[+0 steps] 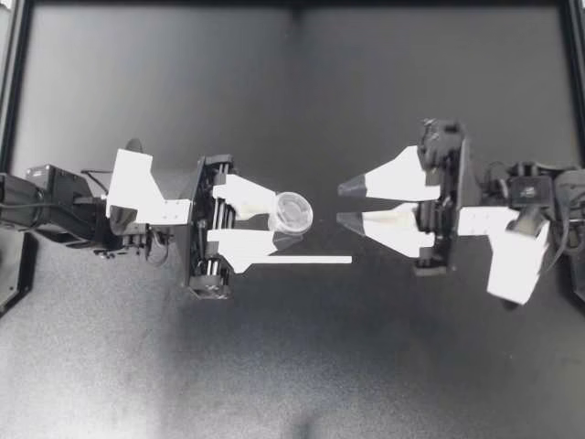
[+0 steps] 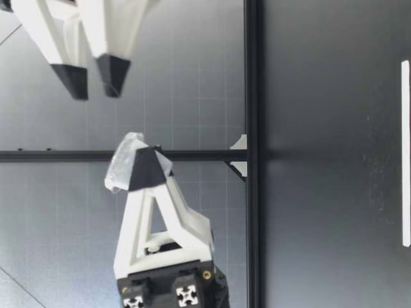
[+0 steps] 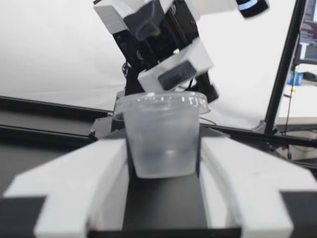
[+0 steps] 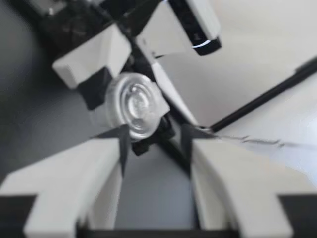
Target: Pick up the plastic cup and open its lid.
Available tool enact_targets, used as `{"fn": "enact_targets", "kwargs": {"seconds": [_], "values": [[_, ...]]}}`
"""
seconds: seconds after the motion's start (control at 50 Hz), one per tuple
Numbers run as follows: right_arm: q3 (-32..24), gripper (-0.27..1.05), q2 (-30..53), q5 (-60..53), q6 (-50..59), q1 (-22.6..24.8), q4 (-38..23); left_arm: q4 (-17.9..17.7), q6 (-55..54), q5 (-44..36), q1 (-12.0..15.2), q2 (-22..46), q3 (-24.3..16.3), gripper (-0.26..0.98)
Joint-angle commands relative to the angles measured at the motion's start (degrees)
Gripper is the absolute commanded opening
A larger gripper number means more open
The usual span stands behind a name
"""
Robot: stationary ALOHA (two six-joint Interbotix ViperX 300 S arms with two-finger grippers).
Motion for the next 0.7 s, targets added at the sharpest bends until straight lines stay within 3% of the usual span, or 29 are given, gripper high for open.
{"fn": "enact_targets", "kwargs": {"seconds": [0.0, 0.28, 0.68], "values": [[-1.58, 0.49, 0.44, -0.53, -4.66, 1.14, 0.18, -0.35, -0.09, -0.62, -0.09, -1.93, -1.05, 0.23], [-3.87, 0.49, 4.39, -1.76, -15.47, 2.55, 3.69, -0.97, -0.09, -0.79, -0.09, -2.2, -1.23, 0.23], [-4.66, 0.49, 4.75, -5.01, -16.17, 2.2, 6.86, 0.0, -0.44, -0.79, -0.18, -1.49, -1.23, 0.23]]}}
